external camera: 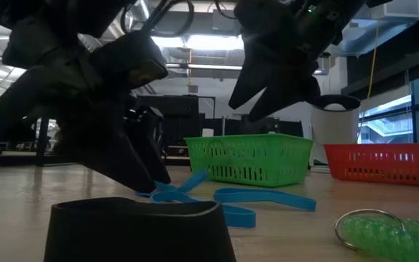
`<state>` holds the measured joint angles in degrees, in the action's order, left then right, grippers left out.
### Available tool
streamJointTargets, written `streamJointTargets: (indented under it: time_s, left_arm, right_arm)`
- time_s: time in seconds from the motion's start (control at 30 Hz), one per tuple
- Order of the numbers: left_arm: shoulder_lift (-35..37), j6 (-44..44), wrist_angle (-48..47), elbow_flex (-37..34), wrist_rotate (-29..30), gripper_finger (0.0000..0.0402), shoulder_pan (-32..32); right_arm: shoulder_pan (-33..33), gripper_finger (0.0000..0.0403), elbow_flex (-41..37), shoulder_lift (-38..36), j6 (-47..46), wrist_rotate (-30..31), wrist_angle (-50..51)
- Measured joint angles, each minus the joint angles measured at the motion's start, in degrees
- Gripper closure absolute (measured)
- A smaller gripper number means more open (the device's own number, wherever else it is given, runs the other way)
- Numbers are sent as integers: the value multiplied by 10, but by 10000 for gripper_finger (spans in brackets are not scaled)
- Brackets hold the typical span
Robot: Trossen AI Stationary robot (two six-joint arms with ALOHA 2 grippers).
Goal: Pick & Place Office Desk Supplies
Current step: Put the blue rubber band into the green basket
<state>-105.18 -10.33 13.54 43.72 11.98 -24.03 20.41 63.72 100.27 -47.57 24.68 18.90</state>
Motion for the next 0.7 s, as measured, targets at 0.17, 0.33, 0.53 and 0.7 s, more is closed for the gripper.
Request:
streamJointTargets:
  time_s: [0.17, 0.33, 0.53, 0.7]
  left_arm:
    - [-1, 38, -3, 0, 16, 281, -16]
    - [-2, 41, -4, 0, 13, 345, -19]
    - [-2, 43, 1, -1, 13, 396, -20]
    - [4, 76, 7, -2, 35, 398, -22]
  right_arm:
    - [7, 140, 0, 0, 0, 30, 0]
    - [16, 147, 0, 0, 0, 34, 0]
    - [20, 162, 0, 0, -2, 34, 0]
    - [20, 173, 0, 0, -2, 46, 0]
